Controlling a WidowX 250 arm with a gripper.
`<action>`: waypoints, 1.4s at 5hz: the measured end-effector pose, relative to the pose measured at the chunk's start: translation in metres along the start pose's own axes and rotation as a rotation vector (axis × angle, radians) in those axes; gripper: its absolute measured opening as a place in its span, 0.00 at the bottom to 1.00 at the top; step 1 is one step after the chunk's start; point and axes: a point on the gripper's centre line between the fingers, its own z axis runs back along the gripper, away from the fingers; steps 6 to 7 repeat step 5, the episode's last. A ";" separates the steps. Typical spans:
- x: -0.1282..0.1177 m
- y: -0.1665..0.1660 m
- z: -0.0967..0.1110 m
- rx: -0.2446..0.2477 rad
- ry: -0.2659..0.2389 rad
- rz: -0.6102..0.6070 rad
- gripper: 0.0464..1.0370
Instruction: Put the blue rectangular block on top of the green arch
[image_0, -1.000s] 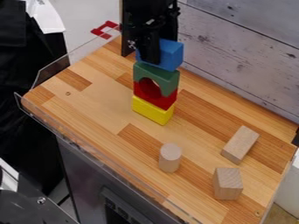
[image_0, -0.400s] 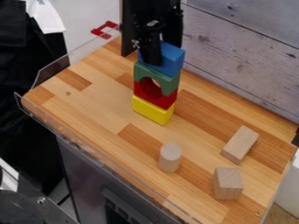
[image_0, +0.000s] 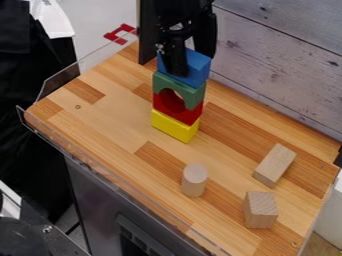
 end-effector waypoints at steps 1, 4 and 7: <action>-0.002 0.002 0.000 0.017 0.018 -0.009 0.96; -0.017 0.006 0.029 0.078 -0.020 -0.005 0.96; -0.041 0.006 0.022 0.101 -0.049 -0.100 0.96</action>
